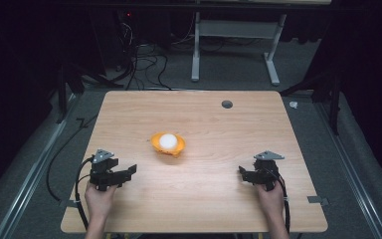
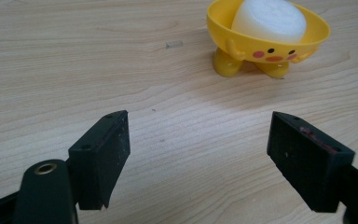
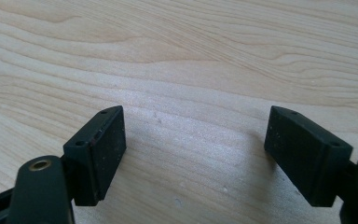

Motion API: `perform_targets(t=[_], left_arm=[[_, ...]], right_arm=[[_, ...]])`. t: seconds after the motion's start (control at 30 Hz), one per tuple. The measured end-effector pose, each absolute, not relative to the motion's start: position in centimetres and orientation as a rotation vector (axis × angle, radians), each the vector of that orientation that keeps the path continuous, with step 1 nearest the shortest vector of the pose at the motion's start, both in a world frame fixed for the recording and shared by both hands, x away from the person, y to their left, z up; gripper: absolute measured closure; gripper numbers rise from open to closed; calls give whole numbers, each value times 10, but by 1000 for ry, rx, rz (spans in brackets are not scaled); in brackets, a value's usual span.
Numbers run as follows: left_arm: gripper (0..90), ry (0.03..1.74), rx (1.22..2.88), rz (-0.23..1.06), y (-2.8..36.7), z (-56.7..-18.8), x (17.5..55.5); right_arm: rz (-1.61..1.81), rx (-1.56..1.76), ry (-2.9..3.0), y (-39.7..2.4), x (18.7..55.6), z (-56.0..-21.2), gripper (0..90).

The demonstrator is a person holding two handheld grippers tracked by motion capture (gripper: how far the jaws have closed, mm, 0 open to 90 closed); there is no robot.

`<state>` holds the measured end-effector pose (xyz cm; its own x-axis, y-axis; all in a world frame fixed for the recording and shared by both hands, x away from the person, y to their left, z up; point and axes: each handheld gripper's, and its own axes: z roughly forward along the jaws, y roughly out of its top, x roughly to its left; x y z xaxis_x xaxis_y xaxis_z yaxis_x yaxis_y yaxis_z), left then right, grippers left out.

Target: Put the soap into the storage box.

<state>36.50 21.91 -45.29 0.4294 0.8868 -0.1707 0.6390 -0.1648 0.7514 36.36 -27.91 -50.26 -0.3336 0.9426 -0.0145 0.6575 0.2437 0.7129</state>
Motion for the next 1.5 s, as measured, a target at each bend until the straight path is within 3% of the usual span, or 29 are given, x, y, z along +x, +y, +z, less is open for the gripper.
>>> perform_targets(t=[1.5], left_arm=[[217,1334,1951,417,212,-487,376]], right_arm=[[859,1457,2078,-279,364,-503,214]])
